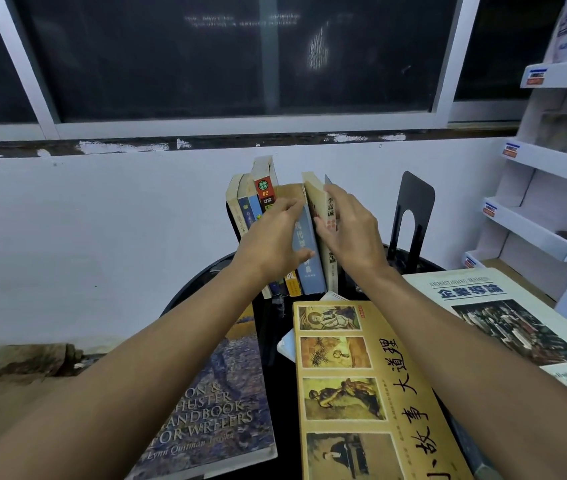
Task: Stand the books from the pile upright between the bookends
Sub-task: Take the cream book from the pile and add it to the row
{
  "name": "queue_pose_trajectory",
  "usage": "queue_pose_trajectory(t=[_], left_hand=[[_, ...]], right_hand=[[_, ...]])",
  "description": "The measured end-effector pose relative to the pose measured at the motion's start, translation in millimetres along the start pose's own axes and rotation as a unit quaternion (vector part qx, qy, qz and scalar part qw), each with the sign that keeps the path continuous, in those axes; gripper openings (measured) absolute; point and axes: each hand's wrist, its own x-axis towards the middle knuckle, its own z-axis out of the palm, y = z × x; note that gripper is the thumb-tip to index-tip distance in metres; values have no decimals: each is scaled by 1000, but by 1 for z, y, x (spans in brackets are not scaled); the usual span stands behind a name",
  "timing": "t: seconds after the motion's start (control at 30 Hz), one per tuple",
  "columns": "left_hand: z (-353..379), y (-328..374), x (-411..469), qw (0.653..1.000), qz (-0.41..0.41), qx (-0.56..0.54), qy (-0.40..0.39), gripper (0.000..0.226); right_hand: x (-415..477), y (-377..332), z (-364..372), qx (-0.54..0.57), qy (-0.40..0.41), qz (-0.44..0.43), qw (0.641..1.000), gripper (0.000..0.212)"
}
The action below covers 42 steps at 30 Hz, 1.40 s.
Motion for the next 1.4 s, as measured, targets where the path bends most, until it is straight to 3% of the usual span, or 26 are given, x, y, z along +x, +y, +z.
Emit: queue_pose_trajectory(t=[0.2,0.4,0.47,1.4], left_hand=[[-1,1,0,1000,-1,8,-8,88],[-1,1,0,1000,-3,9,-7,87],[-2,1,0,1000,-3,11,-7,87],[-3,4,0,1000,-13,12,-13,87]], right_hand=[[-5,10,-11,28,-55,0,998,65],[3,16,-35,45,-246,11,968,95],[7,13,-38,35,-275,19,961,99],[10,6,-25,2,-268,31,963,101]])
